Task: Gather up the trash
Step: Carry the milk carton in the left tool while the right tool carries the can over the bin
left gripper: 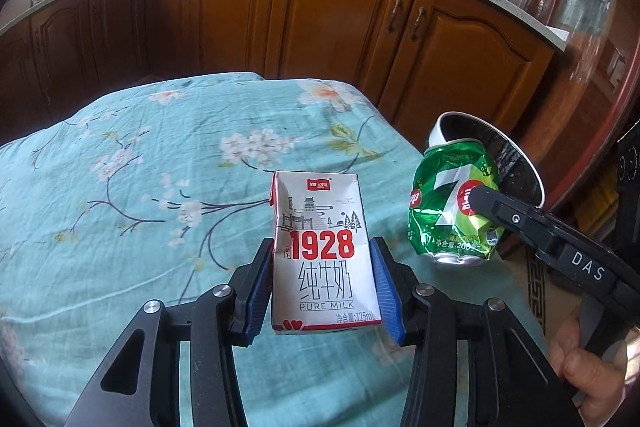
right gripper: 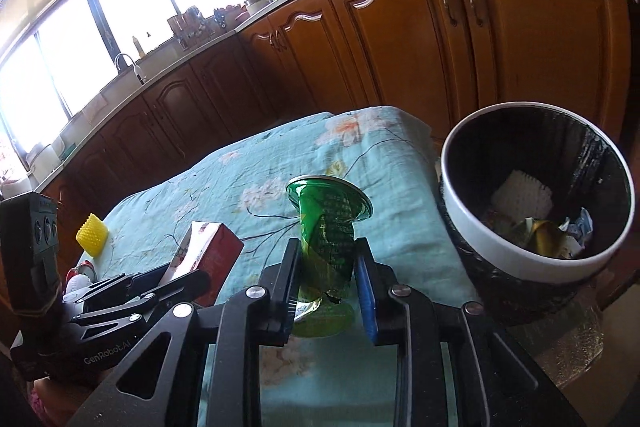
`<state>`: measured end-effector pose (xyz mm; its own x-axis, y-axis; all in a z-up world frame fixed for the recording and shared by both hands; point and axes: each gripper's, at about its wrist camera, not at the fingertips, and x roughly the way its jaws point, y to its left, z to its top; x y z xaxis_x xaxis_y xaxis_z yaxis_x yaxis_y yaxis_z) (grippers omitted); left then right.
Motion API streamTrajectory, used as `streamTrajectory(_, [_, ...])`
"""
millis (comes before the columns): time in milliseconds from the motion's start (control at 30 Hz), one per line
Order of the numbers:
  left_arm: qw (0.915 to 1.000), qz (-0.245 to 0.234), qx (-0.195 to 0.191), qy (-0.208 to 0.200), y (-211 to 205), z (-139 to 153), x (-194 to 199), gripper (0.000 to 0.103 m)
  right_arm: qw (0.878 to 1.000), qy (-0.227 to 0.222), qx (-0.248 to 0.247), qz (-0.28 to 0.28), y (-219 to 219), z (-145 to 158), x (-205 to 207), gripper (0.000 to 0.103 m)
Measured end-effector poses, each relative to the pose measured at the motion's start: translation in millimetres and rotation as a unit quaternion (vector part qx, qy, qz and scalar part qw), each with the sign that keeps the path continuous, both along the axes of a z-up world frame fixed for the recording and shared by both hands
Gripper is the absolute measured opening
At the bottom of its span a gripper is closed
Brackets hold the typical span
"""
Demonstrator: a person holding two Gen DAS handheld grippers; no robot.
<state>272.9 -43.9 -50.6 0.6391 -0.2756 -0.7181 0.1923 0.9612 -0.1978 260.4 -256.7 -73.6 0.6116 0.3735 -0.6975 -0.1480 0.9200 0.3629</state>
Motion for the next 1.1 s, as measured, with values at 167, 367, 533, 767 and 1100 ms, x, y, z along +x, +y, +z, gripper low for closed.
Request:
streamTrajectory(167, [0.9997,-0.022,0.006,-0.002,-25,6,-5,0.045,1.0,-0.012,-0.004,-0.02,-21,8,-13,0.026])
streamTrajectory(367, [0.9989,-0.043,0.012,-0.009,-47,12,-9,0.045,0.999,-0.021,-0.006,-0.037,-40,17,-23,0.026])
streamTrajectory(533, [0.9983,-0.055,0.016,-0.013,-60,17,-12,0.045,0.998,-0.028,-0.003,-0.05,-57,22,-32,0.026])
streamTrajectory(767, [0.9976,-0.065,0.021,-0.014,-75,17,-9,0.045,0.997,-0.031,0.001,-0.066,-73,24,-38,0.026])
streamTrajectory(1100, [0.996,-0.083,0.027,-0.019,-95,22,-6,0.045,0.996,-0.037,0.007,-0.085,-93,29,-45,0.026])
